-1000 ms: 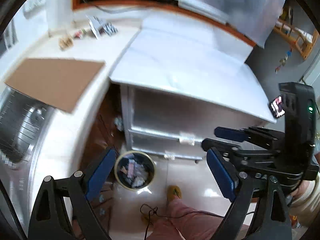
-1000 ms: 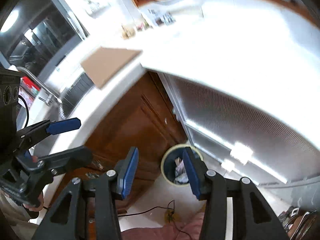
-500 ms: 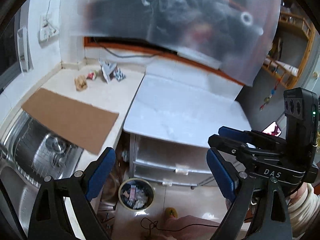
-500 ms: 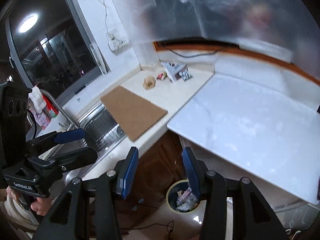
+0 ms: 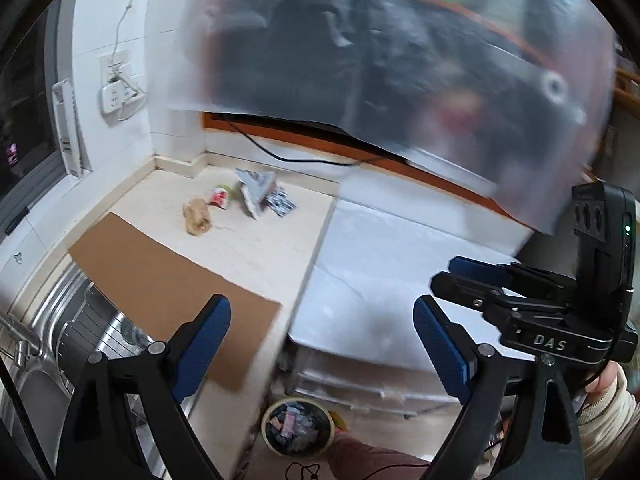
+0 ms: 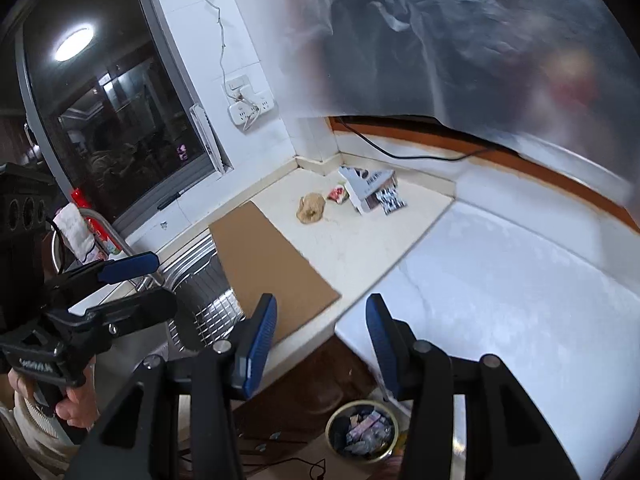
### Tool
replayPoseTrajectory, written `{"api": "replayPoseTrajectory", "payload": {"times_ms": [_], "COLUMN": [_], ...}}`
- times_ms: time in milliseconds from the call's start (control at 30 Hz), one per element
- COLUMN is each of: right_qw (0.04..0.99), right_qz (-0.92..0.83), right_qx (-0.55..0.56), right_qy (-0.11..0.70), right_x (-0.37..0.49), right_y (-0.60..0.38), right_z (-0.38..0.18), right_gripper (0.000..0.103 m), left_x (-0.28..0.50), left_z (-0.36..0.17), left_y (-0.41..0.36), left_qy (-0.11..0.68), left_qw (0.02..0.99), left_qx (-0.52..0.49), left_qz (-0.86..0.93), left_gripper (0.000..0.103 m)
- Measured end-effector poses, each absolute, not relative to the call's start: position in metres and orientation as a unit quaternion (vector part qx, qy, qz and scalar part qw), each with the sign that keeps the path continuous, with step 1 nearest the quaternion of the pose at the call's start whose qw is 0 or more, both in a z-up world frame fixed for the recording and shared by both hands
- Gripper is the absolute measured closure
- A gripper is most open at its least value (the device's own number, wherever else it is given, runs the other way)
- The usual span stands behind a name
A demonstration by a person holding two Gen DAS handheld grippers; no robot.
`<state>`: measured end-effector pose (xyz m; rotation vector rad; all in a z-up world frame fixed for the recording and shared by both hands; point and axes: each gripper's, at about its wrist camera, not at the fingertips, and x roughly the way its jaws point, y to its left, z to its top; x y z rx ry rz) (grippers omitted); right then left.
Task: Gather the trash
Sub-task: 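Grasp the grey-white coffee box with the left tool while the right grasps the black-white wrapper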
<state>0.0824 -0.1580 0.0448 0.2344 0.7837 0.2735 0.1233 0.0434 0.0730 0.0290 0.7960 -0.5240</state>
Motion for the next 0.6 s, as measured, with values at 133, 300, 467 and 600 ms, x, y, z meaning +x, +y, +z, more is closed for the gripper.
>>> {"api": "replayPoseTrajectory", "payload": {"times_ms": [133, 300, 467, 600], "right_qw": [0.900, 0.890, 0.878, 0.865], "right_qz": [0.149, 0.168, 0.175, 0.174], "right_qx": [0.107, 0.091, 0.070, 0.068], "right_qy": [0.395, 0.414, 0.440, 0.466], "right_x": [0.143, 0.224, 0.311, 0.371], "right_y": [-0.177, -0.199, -0.213, -0.214], "right_z": [0.038, 0.026, -0.004, -0.047], "right_gripper": [0.056, 0.056, 0.056, 0.056], "left_x": [0.184, 0.263, 0.350, 0.413], "left_z": [0.068, 0.047, 0.007, -0.038], "left_y": [0.031, 0.017, -0.004, -0.017], "left_qy": [0.406, 0.437, 0.478, 0.502], "left_qw": [0.886, 0.877, 0.859, 0.849], "left_qx": [-0.010, -0.031, -0.037, -0.039], "left_qz": [-0.223, -0.196, -0.181, -0.160], "left_gripper": [0.011, 0.011, 0.011, 0.013]}}
